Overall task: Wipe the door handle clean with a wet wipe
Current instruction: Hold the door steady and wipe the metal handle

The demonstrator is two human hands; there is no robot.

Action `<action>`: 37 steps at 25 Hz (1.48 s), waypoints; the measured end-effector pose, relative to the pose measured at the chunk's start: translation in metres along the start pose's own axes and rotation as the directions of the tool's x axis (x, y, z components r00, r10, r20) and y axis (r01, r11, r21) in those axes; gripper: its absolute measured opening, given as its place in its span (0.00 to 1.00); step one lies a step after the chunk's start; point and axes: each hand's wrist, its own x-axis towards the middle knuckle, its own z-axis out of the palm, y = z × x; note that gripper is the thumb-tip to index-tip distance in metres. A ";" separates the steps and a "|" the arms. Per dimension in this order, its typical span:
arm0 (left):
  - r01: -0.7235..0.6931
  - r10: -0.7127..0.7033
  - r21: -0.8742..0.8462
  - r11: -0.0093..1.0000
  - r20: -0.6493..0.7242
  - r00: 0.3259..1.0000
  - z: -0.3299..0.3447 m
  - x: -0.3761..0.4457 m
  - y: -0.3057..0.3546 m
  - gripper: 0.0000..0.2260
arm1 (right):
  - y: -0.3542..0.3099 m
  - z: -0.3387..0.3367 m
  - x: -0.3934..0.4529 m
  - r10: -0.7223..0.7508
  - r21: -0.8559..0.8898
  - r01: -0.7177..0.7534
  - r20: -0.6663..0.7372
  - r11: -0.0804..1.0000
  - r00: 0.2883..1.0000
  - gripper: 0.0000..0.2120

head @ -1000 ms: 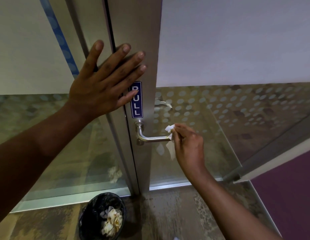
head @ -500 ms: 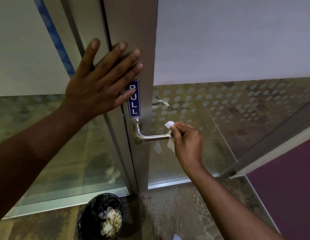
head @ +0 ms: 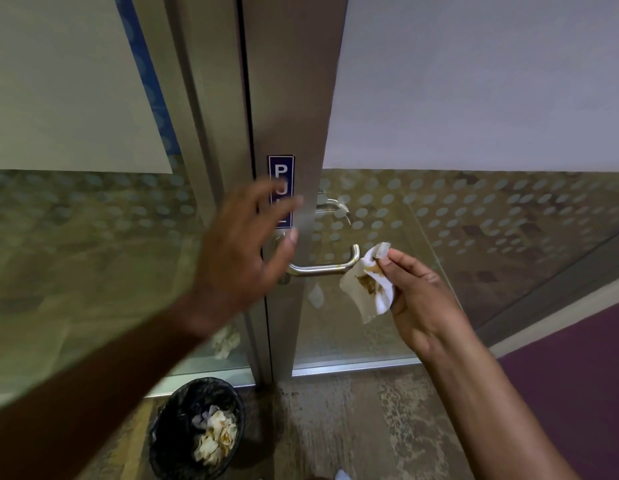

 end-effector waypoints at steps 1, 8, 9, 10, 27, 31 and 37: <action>0.315 -0.312 -0.251 0.916 0.051 0.949 0.013 -0.029 0.027 0.15 | -0.004 0.001 -0.003 0.071 0.043 -0.072 0.025 0.996 0.997 0.11; 0.554 -0.354 -0.429 -0.714 0.903 0.243 0.071 -0.072 0.105 0.24 | -0.006 0.005 -0.016 0.286 0.156 -0.296 0.082 0.942 0.955 0.08; 0.556 -0.406 -0.466 -0.688 0.882 0.237 0.071 -0.067 0.103 0.19 | -0.006 0.003 -0.015 0.256 0.138 -0.262 0.059 0.955 0.965 0.07; 0.585 -0.460 -0.491 -0.646 0.861 0.215 0.072 -0.064 0.100 0.14 | -0.005 -0.002 -0.013 0.183 0.099 -0.185 0.027 0.978 0.983 0.07; 0.790 -0.585 -0.565 -0.240 0.733 0.346 0.065 -0.059 0.102 0.11 | 0.039 -0.027 -0.020 -0.192 -0.525 0.192 0.055 0.829 0.980 0.15; 0.866 -0.650 -0.390 0.313 0.577 0.495 0.056 -0.061 0.092 0.07 | 0.024 -0.028 -0.009 -0.085 -0.538 0.149 0.142 0.830 0.986 0.11; 0.224 -0.224 0.020 0.974 0.030 0.974 -0.009 0.011 0.048 0.08 | -0.003 -0.004 0.018 -0.681 -0.754 0.657 0.490 -0.018 0.544 0.12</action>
